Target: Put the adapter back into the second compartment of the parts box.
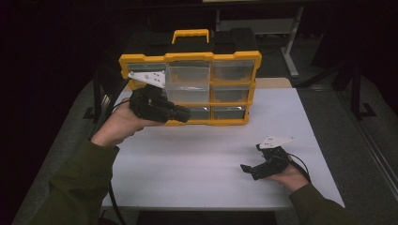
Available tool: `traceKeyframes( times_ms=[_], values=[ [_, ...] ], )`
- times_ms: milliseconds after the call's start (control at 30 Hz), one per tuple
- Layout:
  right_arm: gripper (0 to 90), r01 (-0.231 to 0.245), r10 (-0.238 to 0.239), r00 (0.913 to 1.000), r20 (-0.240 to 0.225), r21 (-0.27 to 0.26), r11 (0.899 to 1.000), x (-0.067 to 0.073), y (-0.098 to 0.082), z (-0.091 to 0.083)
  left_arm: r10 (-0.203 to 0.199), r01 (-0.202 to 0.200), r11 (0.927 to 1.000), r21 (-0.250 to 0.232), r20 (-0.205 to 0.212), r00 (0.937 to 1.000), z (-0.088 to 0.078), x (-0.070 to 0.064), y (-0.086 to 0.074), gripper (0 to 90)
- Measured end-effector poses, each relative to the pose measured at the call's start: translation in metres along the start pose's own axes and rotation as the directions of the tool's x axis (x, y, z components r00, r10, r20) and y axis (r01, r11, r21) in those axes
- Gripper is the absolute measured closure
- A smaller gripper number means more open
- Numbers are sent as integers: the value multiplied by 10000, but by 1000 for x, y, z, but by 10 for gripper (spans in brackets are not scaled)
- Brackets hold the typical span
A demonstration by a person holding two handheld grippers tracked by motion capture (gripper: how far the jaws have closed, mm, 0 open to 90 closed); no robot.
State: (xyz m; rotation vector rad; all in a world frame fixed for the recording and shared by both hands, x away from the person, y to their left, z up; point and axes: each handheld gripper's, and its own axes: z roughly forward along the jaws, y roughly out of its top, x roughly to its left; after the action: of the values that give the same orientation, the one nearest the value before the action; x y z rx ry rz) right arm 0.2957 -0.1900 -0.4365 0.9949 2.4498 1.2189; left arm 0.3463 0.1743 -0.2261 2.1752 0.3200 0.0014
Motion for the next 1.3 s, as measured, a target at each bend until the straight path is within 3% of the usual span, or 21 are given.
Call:
traceKeyframes(
  times_ms=[700,1300],
  values=[
    [0,-5,5,10000,13,-12,10000,0,0,0,175,-178,9997,-181,-182,9997,-26,8,36,764],
    [0,-31,31,10000,-66,34,10000,0,0,1,366,-383,9989,-269,-600,9975,-41,19,73,764]
  ],
)
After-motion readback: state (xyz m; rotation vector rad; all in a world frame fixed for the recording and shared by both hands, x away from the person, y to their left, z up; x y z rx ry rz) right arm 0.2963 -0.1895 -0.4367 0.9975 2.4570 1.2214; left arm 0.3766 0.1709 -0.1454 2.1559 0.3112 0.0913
